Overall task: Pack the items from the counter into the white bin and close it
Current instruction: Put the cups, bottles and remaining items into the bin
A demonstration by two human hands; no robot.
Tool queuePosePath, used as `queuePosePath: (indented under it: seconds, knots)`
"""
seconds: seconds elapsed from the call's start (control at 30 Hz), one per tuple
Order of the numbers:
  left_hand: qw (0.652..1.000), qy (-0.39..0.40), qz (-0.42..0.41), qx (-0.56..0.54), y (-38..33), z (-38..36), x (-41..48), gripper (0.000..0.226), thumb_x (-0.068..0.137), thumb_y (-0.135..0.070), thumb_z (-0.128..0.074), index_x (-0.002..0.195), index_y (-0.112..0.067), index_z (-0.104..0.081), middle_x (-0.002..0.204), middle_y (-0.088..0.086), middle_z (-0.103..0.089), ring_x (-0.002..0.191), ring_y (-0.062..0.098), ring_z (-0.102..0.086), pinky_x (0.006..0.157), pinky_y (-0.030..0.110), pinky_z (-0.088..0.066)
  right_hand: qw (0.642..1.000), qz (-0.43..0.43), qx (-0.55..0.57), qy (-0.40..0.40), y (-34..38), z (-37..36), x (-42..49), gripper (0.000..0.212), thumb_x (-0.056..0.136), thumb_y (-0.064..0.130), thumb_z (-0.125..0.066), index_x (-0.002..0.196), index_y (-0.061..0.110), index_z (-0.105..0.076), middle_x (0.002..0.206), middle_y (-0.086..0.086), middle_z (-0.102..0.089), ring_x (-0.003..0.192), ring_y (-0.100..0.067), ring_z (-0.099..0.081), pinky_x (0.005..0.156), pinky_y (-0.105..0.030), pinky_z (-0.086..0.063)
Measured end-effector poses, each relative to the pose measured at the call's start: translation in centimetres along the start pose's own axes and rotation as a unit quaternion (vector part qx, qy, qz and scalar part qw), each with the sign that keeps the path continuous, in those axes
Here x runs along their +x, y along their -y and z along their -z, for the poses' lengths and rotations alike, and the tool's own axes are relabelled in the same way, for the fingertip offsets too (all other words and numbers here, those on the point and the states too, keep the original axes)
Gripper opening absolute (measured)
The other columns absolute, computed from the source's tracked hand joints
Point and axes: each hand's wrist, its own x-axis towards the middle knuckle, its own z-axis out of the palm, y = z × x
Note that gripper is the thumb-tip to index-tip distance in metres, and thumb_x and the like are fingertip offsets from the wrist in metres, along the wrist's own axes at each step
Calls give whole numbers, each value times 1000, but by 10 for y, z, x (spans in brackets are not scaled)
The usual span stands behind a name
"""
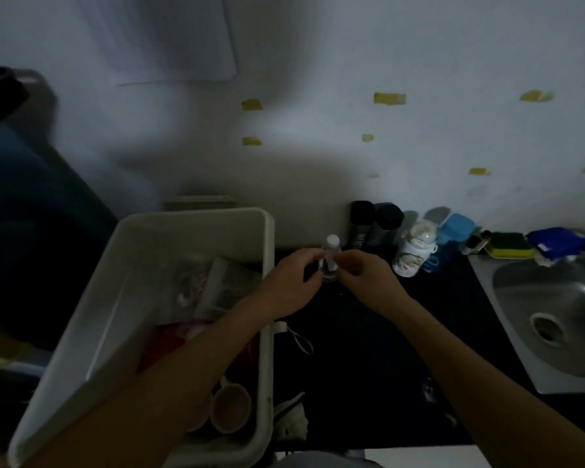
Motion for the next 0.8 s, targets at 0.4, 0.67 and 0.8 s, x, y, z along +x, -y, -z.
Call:
queuePosePath:
  seconds: [0.4, 0.67, 0.8]
  knots:
    - [997, -20, 50, 47, 23, -51, 26, 40, 93, -20, -52, 133, -25, -49, 130, -5, -53, 115, 8, -52, 96, 21, -39, 997, 42, -52, 43, -38, -5, 53, 36, 85, 3, -62, 121, 2, -61, 125, -16, -58, 111, -24, -56, 83, -8, -35]
    - [987, -57, 152, 4, 50, -68, 24, 51, 95, -20, -53, 144, -19, -39, 144, 0, -44, 128, 13, -45, 104, 22, -34, 965, 99, -218, 103, -56, -29, 105, 62, 87, 15, -59, 145, 9, -38, 157, -19, -23, 143, -35, -24, 116, -34, -15]
    - [983, -72, 168, -29, 55, -73, 30, 52, 95, -21, -54, 145, -21, -37, 145, -1, -43, 130, 11, -43, 109, 27, -35, 945, 118, -271, 143, -71, -32, 112, 60, 90, 18, -59, 145, 9, -36, 155, -15, -25, 136, -34, -32, 112, -35, -25]
